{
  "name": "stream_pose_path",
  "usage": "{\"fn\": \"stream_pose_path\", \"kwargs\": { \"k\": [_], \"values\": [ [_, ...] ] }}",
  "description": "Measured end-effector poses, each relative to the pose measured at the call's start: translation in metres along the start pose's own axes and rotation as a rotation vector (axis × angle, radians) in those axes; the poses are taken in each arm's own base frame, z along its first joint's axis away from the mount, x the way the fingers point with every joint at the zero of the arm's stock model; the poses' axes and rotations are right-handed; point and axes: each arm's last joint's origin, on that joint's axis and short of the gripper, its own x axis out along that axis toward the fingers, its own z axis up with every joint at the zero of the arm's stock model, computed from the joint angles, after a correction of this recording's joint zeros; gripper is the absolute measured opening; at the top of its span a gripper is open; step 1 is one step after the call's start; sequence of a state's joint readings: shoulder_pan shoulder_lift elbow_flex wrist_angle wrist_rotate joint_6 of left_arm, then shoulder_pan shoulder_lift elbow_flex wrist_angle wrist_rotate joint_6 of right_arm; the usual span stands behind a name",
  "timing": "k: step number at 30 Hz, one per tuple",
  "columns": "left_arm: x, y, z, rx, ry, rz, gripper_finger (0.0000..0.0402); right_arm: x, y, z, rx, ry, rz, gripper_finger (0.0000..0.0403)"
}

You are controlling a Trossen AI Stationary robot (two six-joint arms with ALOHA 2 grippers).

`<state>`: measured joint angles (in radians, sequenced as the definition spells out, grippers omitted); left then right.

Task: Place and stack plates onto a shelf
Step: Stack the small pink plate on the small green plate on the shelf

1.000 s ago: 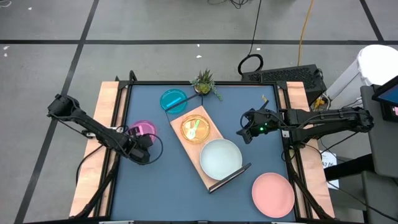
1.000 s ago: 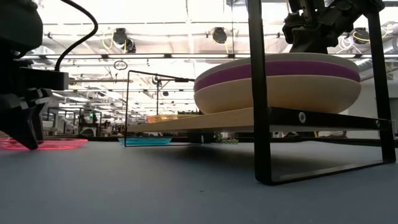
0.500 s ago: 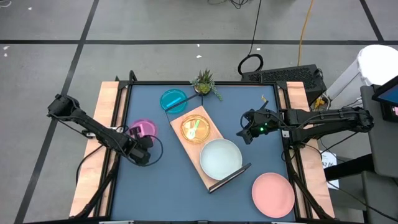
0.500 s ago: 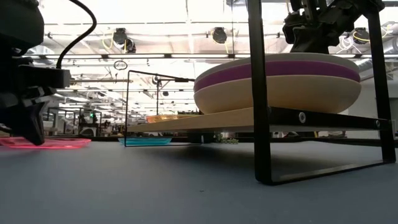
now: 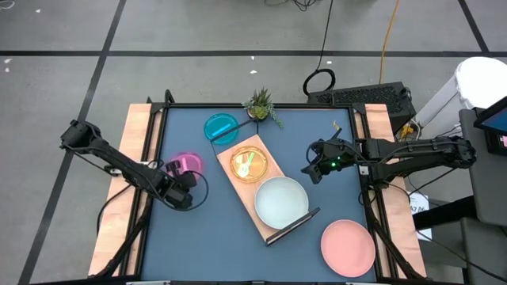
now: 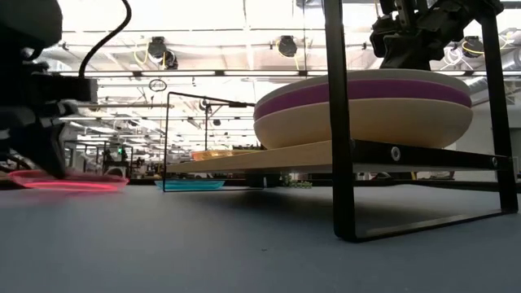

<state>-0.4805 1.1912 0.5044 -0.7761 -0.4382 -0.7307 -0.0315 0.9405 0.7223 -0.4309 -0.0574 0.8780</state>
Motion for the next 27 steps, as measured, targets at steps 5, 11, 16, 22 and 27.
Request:
{"fn": "stream_pose_path", "kwargs": {
  "k": [5, 11, 16, 22, 27],
  "values": [
    [-0.012, -0.003, 0.013, 0.005, -0.040, -0.014, 0.0004, 0.000, 0.000, 0.000, -0.007, -0.001, 0.000, 0.0000],
    [-0.027, -0.006, 0.026, 0.038, -0.067, -0.035, 0.0004, 0.000, 0.000, 0.000, -0.029, -0.002, -0.001, 0.0000],
    [-0.041, -0.007, 0.037, 0.115, -0.086, -0.045, 0.0003, 0.000, 0.000, 0.000, -0.033, -0.003, -0.002, 0.0000],
    [-0.060, -0.013, 0.048, 0.198, -0.140, -0.093, 0.0003, 0.000, 0.000, 0.000, -0.051, -0.003, -0.003, 0.0000],
    [-0.077, -0.020, 0.054, 0.264, -0.194, -0.136, 0.0003, 0.000, 0.000, 0.000, -0.056, -0.006, -0.005, 0.0000]
  ]
}}
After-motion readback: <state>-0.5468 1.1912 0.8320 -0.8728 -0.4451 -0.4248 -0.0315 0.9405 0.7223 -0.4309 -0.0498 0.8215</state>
